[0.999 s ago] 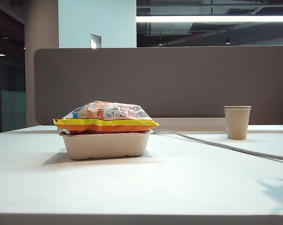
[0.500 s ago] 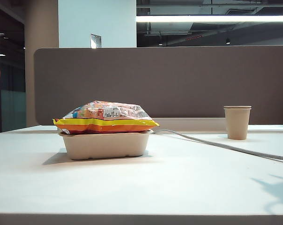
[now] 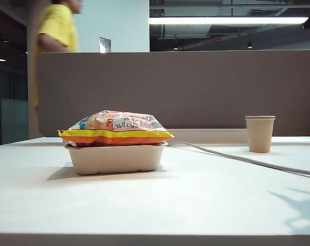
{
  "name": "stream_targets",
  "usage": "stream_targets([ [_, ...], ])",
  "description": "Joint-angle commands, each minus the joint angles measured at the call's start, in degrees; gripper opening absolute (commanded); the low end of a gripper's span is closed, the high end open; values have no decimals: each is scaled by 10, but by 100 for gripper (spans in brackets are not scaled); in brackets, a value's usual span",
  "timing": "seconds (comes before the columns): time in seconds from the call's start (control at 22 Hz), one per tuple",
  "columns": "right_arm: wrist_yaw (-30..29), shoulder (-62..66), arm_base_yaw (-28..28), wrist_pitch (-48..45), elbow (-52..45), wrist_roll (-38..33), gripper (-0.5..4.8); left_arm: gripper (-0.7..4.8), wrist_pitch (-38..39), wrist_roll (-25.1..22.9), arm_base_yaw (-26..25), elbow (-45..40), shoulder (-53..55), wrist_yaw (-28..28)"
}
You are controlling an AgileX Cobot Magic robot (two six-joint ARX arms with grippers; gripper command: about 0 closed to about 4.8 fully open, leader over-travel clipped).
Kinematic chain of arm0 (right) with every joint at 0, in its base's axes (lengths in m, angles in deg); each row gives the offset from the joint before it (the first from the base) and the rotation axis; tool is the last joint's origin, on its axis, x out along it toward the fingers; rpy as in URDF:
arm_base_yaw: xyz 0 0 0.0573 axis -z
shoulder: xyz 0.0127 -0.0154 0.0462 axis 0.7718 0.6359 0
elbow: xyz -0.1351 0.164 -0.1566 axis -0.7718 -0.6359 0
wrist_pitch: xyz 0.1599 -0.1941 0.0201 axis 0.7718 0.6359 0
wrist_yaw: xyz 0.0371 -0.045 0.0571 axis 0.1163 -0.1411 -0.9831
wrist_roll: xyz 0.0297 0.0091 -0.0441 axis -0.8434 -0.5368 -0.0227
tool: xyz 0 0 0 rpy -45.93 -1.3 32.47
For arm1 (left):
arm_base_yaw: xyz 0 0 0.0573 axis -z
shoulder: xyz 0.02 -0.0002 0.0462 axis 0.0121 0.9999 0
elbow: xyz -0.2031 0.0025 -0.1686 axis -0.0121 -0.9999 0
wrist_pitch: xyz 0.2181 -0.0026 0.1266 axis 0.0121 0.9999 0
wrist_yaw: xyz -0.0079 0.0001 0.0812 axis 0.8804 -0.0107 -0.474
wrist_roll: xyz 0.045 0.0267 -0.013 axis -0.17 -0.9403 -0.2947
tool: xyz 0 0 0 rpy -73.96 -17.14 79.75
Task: Pick up a bag of chips and put them in the box.
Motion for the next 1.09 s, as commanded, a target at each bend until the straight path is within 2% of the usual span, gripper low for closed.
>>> stream_targets([
  [0.05,-2,0,-1,-94,-34,-4,165,26,-57,0,-1,-24,0,-3],
  [0.14,-2,0,-1,-132,-57,-10,127,26,-98,0,-1,-50,0,-2],
  [0.18,-2,0,-1,-148,-71,-11,91,26,-123,-1,-1,-67,0,-2],
  [0.23,-2,0,-1,-153,-77,-11,84,26,-132,-2,-1,-75,0,-2],
  [0.32,-1,0,-1,-159,-93,-10,83,26,-154,-7,-1,-91,0,-1],
  [0.5,-1,0,-1,-185,-128,-10,80,26,-177,-50,-1,-107,0,3],
  [0.73,-2,0,-1,-219,-163,-5,80,26,-179,-93,-1,-114,0,15],
  [1.09,-2,0,-1,-191,-169,31,80,26,-181,-96,-1,-151,0,13],
])
